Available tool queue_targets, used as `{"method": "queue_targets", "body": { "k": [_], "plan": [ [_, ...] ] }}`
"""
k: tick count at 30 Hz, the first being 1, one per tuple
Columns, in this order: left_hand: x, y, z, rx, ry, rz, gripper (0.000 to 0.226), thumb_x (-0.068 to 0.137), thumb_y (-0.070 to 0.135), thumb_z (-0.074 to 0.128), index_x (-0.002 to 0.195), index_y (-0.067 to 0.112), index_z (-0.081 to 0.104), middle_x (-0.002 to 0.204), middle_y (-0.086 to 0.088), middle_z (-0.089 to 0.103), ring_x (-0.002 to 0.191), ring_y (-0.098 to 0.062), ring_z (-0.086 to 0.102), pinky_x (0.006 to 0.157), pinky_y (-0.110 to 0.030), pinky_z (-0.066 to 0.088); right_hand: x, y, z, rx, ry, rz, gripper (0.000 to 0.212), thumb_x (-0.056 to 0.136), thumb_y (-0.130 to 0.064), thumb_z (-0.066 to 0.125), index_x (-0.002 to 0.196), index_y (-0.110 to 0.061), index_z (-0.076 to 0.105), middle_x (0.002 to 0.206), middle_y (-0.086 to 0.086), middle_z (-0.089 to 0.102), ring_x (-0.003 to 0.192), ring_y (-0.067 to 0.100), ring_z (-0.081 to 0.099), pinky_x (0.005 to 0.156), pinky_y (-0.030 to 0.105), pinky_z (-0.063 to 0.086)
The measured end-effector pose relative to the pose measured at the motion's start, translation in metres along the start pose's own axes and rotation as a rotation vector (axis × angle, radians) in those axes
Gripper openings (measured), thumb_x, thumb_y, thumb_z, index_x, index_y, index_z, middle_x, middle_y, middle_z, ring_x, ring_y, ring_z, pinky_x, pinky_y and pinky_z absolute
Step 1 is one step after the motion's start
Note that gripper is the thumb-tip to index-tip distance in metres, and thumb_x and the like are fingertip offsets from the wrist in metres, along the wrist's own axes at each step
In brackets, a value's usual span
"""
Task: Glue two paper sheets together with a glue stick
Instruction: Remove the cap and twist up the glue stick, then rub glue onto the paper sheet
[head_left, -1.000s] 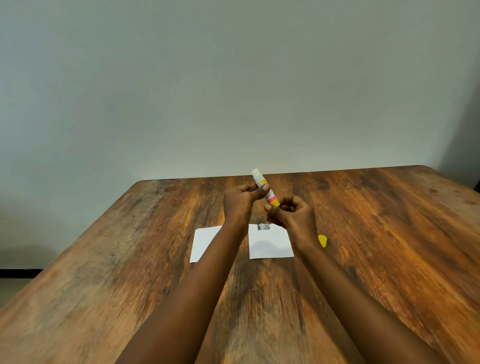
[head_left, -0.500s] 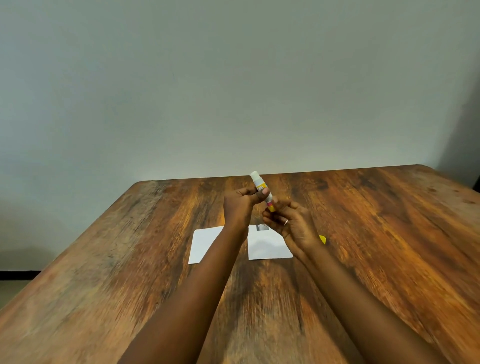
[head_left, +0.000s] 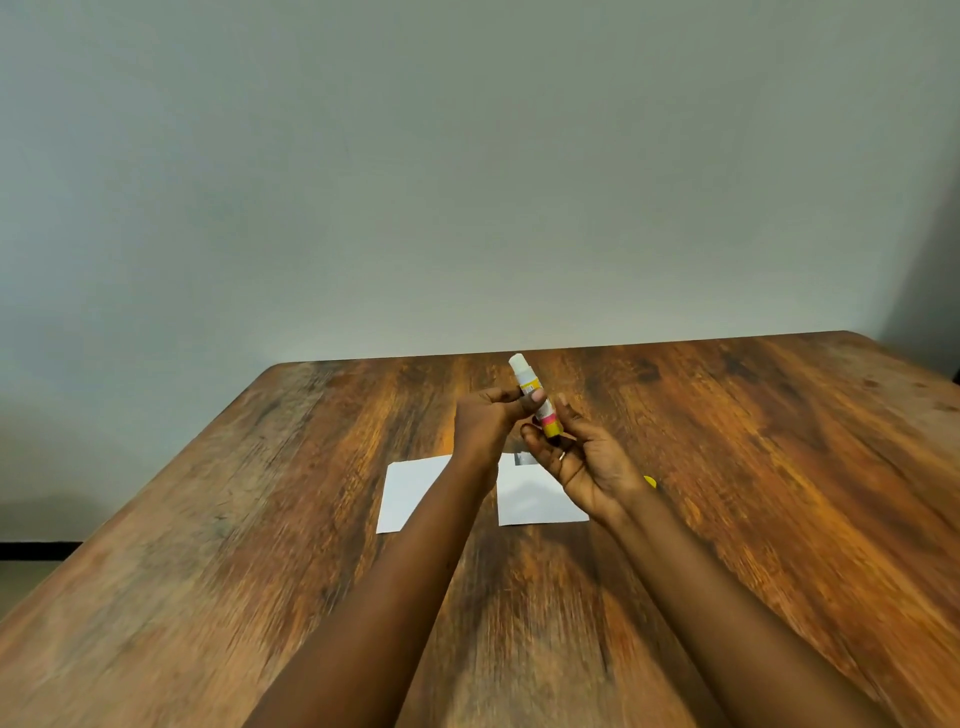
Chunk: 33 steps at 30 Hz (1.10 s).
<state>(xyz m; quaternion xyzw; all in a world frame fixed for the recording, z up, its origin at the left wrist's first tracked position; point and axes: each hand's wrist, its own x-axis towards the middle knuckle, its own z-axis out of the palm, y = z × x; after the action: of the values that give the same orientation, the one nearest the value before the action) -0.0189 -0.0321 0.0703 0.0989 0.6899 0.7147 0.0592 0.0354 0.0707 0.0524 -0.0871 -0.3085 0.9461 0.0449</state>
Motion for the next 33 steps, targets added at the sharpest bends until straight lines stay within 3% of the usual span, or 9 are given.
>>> {"method": "queue_targets", "body": {
  "k": [6, 10, 12, 14, 18, 22, 26, 30, 33],
  "plan": [
    [0.015, -0.024, -0.005, 0.213, -0.136, 0.029, 0.033, 0.083, 0.018, 0.069, 0.112, 0.003, 0.069, 0.112, -0.014, 0.071, 0.105, -0.021, 0.067, 0.082, -0.022, 0.051, 0.02, -0.002, -0.01, 0.051, 0.121, -0.09, 0.011, 0.089, -0.01, 0.059, 0.086, -0.001, 0.064, 0.061, 0.012, 0.069, 0.052, 0.015, 0.068, 0.046, 0.022, 0.056],
    [0.025, -0.056, -0.022, 0.671, -0.061, 0.148, 0.019, 0.085, 0.018, 0.067, 0.1, 0.009, 0.076, 0.098, -0.01, 0.076, 0.084, -0.017, 0.068, 0.07, -0.022, 0.048, 0.033, -0.004, -0.031, 0.057, 0.229, -0.133, 0.009, 0.086, -0.011, 0.061, 0.085, -0.002, 0.062, 0.056, 0.009, 0.068, 0.048, 0.012, 0.065, 0.048, 0.025, 0.057],
    [0.027, -0.073, -0.028, 0.834, -0.053, 0.184, 0.021, 0.089, 0.016, 0.06, 0.105, 0.014, 0.074, 0.103, -0.006, 0.075, 0.086, -0.016, 0.067, 0.064, -0.015, 0.044, 0.04, -0.005, -0.04, 0.07, 0.269, -0.109, 0.012, 0.084, -0.013, 0.062, 0.084, -0.001, 0.062, 0.056, 0.01, 0.064, 0.045, 0.011, 0.06, 0.048, 0.027, 0.057],
    [0.03, -0.085, -0.032, 0.937, -0.092, 0.166, 0.028, 0.092, 0.016, 0.054, 0.117, 0.016, 0.068, 0.116, -0.004, 0.07, 0.096, -0.016, 0.065, 0.07, -0.013, 0.044, 0.045, -0.004, -0.048, 0.071, 0.3, -0.075, 0.015, 0.084, -0.015, 0.062, 0.085, -0.001, 0.06, 0.058, 0.009, 0.059, 0.048, 0.01, 0.054, 0.049, 0.027, 0.056],
    [0.037, -0.097, -0.035, 1.144, -0.201, 0.119, 0.037, 0.09, 0.034, 0.057, 0.125, 0.023, 0.063, 0.127, -0.002, 0.06, 0.115, -0.02, 0.052, 0.096, -0.035, 0.041, 0.057, 0.001, -0.053, -0.028, 0.315, -0.067, 0.01, 0.086, -0.012, 0.06, 0.082, -0.002, 0.059, 0.067, 0.01, 0.05, 0.054, 0.01, 0.046, 0.051, 0.028, 0.059],
    [0.038, -0.105, -0.04, 1.122, -0.189, 0.06, 0.034, 0.088, 0.041, 0.058, 0.119, 0.03, 0.066, 0.135, 0.005, 0.053, 0.126, -0.023, 0.032, 0.105, -0.045, 0.028, 0.071, 0.011, -0.049, -0.263, 0.286, -0.094, 0.007, 0.082, -0.005, 0.066, 0.079, -0.001, 0.062, 0.062, 0.007, 0.044, 0.042, 0.006, 0.046, 0.057, 0.028, 0.06],
    [0.034, -0.112, -0.043, 1.054, -0.112, 0.076, 0.034, 0.084, 0.045, 0.061, 0.114, 0.031, 0.069, 0.145, 0.008, 0.044, 0.136, -0.025, 0.019, 0.109, -0.05, 0.023, 0.084, 0.024, -0.047, -0.582, 0.314, -0.2, 0.01, 0.081, -0.008, 0.068, 0.074, -0.002, 0.066, 0.056, 0.007, 0.048, 0.041, 0.007, 0.048, 0.05, 0.025, 0.057],
    [0.031, -0.114, -0.044, 1.056, -0.045, 0.099, 0.03, 0.081, 0.049, 0.063, 0.107, 0.036, 0.071, 0.147, 0.005, 0.039, 0.133, -0.028, 0.018, 0.105, -0.051, 0.022, 0.096, 0.033, -0.047, -0.902, 0.323, -0.268, 0.016, 0.082, -0.014, 0.066, 0.075, 0.0, 0.068, 0.063, 0.011, 0.063, 0.047, 0.011, 0.059, 0.052, 0.026, 0.056],
    [0.034, -0.117, -0.044, 1.037, -0.049, 0.098, 0.03, 0.08, 0.05, 0.064, 0.105, 0.037, 0.071, 0.142, 0.008, 0.047, 0.136, -0.026, 0.02, 0.106, -0.05, 0.022, 0.101, 0.035, -0.05, -1.09, 0.312, -0.304, 0.019, 0.081, -0.016, 0.067, 0.07, -0.001, 0.066, 0.058, 0.01, 0.063, 0.047, 0.015, 0.058, 0.051, 0.026, 0.055]
  ]
}}
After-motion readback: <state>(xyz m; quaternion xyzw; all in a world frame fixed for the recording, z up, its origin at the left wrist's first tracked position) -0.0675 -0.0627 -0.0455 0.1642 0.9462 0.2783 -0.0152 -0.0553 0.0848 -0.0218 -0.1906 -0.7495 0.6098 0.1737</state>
